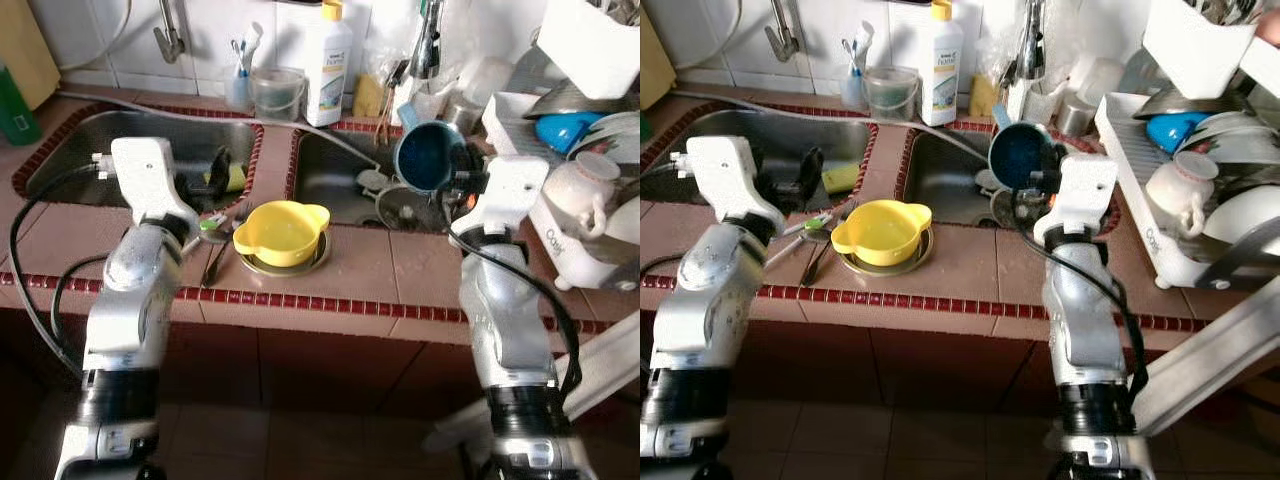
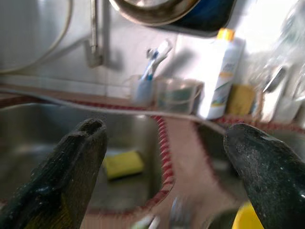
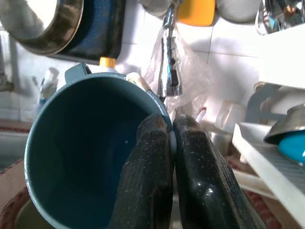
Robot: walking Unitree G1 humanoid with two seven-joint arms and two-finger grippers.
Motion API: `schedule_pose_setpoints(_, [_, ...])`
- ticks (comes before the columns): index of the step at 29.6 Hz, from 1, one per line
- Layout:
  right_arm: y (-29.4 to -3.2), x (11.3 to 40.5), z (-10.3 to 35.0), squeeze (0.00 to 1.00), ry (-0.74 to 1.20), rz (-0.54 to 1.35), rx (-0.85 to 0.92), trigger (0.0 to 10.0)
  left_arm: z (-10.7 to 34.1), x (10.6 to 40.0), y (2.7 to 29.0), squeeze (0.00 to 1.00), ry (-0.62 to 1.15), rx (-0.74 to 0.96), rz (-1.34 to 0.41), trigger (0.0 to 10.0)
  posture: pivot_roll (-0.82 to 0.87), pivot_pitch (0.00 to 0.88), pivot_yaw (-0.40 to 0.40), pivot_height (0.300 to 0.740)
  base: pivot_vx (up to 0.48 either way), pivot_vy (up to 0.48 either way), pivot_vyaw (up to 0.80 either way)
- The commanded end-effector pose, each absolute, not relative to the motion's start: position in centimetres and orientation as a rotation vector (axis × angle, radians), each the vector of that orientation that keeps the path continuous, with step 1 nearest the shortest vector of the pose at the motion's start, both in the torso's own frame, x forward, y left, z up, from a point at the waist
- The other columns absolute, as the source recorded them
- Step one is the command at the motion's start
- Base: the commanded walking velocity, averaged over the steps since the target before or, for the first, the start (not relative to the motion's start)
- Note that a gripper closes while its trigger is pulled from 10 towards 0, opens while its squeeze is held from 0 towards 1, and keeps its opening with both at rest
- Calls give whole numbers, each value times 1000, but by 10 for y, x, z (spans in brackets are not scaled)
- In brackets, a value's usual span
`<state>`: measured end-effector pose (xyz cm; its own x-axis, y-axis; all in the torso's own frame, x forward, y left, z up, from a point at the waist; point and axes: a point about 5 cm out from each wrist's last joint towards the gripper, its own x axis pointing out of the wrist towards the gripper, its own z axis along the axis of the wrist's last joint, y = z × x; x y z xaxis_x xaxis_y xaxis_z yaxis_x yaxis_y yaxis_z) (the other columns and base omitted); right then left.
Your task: Kitchen organization
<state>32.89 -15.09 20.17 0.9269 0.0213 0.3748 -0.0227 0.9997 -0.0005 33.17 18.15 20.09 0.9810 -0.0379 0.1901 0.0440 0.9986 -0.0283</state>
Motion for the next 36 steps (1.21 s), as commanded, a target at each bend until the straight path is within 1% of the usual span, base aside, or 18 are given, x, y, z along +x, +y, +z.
schedule_pose_setpoints(1, [-150, 323, 208, 0, -418, 37, 18, 10000, 204, 326, 176, 0, -230, -13, -37, 10000, -87, 0, -67, 740, 0, 0, 0])
schedule_pose_setpoints(3, [-148, 319, 203, 0, -410, 39, 25, 10000, 200, 321, 177, 0, -248, -23, -38, 10000, -95, 0, -58, 740, 0, 0, 0])
schedule_pose_setpoints(5, [-142, 312, 190, 0, -396, 69, -7, 10000, 188, 311, 175, 0, -244, -45, -30, 10000, -96, 0, -49, 740, 0, 0, 0])
schedule_pose_setpoints(10, [-136, 303, 175, 0, -401, 114, -71, 10000, 172, 305, 169, 0, -200, -47, -60, 10000, -102, 0, -27, 740, 0, 0, 0])
schedule_pose_setpoints(13, [-139, 301, 168, 0, -390, 90, -46, 10000, 167, 303, 171, 0, -219, -39, -53, 10000, -105, 0, -24, 740, 0, 0, 0])
schedule_pose_setpoints(17, [-143, 302, 166, 0, -388, 77, -77, 10000, 161, 305, 172, 0, -218, 20, -69, 10000, -113, 0, -14, 740, 0, 0, 0])
schedule_pose_setpoints(19, [-147, 304, 167, 0, -388, 61, -81, 10000, 160, 306, 174, 0, -224, 17, -66, 10000, -114, 0, -11, 740, 0, 0, 0])
schedule_pose_setpoints(22, [-157, 308, 172, 0, -406, 24, -94, 10000, 160, 307, 176, 0, -231, 58, -75, 10000, -109, 0, -15, 740, 0, 0, 0])
schedule_pose_setpoints(26, [-159, 311, 175, 0, -419, 18, -97, 10000, 159, 307, 180, 0, -239, 107, -79, 10000, -104, 0, -20, 740, 0, 0, 0])
schedule_pose_setpoints(32, [-154, 316, 170, 0, -407, 61, -110, 10000, 153, 312, 199, 0, -252, 251, -73, 10000, -76, 0, -36, 740, 0, 0, 0])
schedule_pose_setpoints(33, [-154, 317, 170, 0, -406, 64, -110, 10000, 153, 314, 201, 0, -243, 242, -71, 10000, -69, 0, -41, 740, 0, 0, 0])
schedule_pose_setpoints(34, [-153, 320, 170, 0, -404, 71, -110, 10000, 155, 320, 201, 0, -232, 186, -60, 10000, -66, 0, -44, 740, 0, 0, 0])
schedule_pose_setpoints(35, [-153, 320, 170, 0, -404, 71, -110, 10000, 155, 320, 201, 0, -232, 186, -60, 10000, -66, 0, -44, 740, 0, 0, 0])
schedule_pose_setpoints(36, [-152, 321, 172, 0, -412, 79, -110, 10000, 163, 320, 196, 0, -264, 162, -68, 10000, -71, 0, -40, 740, 0, 0, 0])
